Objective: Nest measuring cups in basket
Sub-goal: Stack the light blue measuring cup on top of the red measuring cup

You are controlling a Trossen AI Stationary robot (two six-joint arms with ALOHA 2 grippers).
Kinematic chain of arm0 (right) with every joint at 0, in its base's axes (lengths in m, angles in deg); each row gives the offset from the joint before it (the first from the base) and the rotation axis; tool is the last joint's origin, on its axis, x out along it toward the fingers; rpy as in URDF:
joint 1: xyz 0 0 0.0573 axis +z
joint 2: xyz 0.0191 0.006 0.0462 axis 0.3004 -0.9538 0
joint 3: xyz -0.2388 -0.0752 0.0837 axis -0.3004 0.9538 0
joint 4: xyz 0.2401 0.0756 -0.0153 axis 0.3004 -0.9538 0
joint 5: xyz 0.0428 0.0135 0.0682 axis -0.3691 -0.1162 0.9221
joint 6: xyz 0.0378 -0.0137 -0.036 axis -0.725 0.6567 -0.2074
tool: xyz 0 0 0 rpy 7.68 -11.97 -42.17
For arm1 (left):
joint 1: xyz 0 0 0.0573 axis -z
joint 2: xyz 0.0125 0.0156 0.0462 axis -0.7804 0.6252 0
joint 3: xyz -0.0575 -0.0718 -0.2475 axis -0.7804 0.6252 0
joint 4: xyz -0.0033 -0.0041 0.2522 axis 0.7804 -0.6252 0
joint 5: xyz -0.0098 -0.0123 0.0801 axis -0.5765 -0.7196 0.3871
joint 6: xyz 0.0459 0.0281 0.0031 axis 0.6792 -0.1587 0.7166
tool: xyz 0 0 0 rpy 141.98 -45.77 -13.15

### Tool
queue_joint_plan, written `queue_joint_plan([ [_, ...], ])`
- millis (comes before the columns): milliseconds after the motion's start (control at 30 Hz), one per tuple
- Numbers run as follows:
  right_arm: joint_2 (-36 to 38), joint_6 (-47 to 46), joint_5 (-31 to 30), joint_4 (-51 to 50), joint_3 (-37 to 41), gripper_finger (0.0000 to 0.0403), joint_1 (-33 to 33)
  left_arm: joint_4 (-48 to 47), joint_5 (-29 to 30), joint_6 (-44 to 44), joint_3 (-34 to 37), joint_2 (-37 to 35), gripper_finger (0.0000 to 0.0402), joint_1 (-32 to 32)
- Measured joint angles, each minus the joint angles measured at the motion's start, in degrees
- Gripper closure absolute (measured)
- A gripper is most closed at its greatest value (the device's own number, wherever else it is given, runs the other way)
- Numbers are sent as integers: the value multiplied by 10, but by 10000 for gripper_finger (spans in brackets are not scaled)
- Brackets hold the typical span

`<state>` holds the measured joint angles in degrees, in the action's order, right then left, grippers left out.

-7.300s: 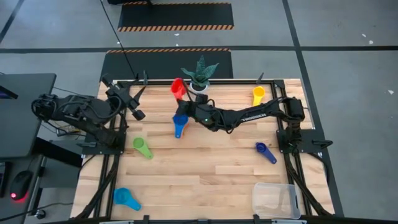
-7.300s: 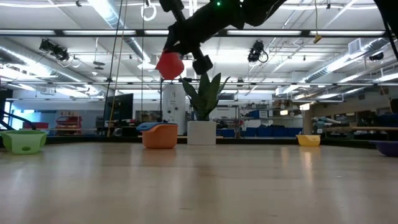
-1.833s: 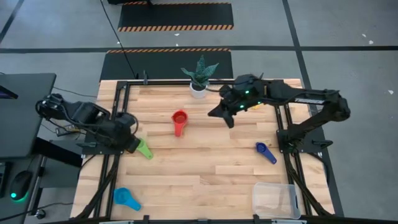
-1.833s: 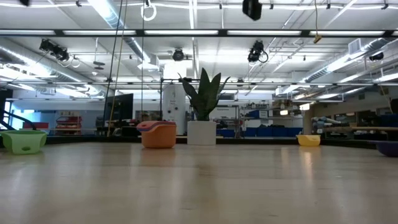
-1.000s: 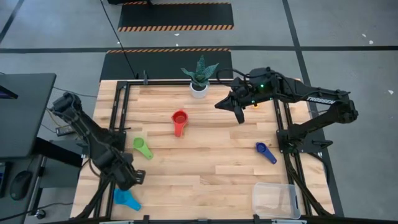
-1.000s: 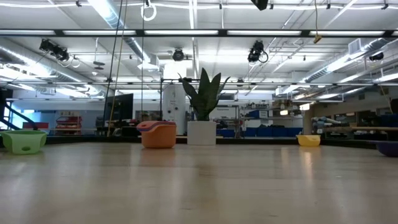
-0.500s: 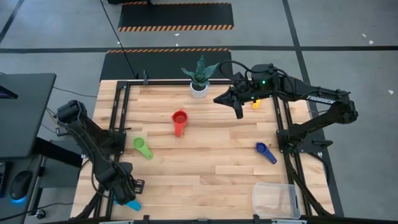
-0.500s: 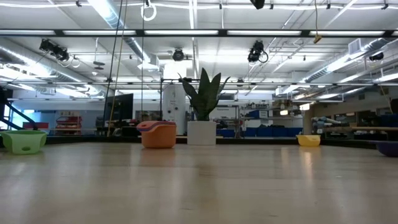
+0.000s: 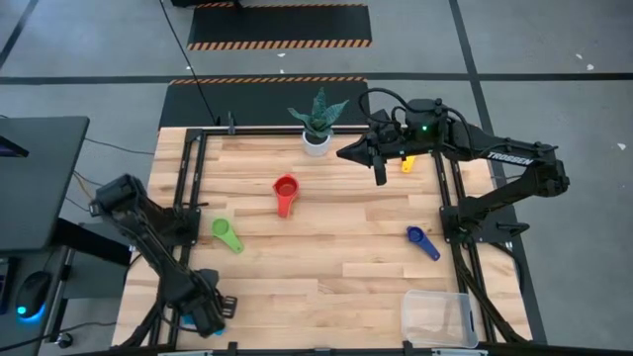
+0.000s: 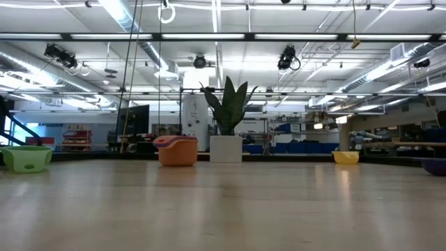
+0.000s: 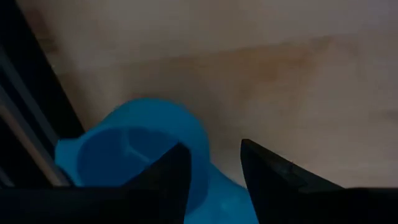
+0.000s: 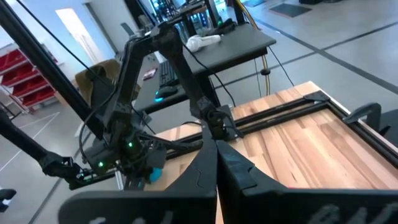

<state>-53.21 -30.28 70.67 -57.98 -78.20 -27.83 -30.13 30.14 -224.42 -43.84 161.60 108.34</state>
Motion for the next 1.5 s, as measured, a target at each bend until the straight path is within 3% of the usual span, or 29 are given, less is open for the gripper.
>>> queue_joint_plan([
  [400,0,0,0,4,0,402,0,27,1,58,0,19,262,1],
  [567,0,0,0,4,0,401,0,12,0,67,0,19,304,2],
  [733,0,0,0,4,0,401,0,0,-4,105,0,18,383,2],
  [967,12,0,0,2,0,401,0,-7,-18,176,0,8,389,-7],
  [1233,50,6,-54,-69,0,402,1,-55,-13,313,0,-72,390,-71],
  [1500,80,26,-92,-141,0,402,1,-171,0,495,-20,-153,390,-199],
])
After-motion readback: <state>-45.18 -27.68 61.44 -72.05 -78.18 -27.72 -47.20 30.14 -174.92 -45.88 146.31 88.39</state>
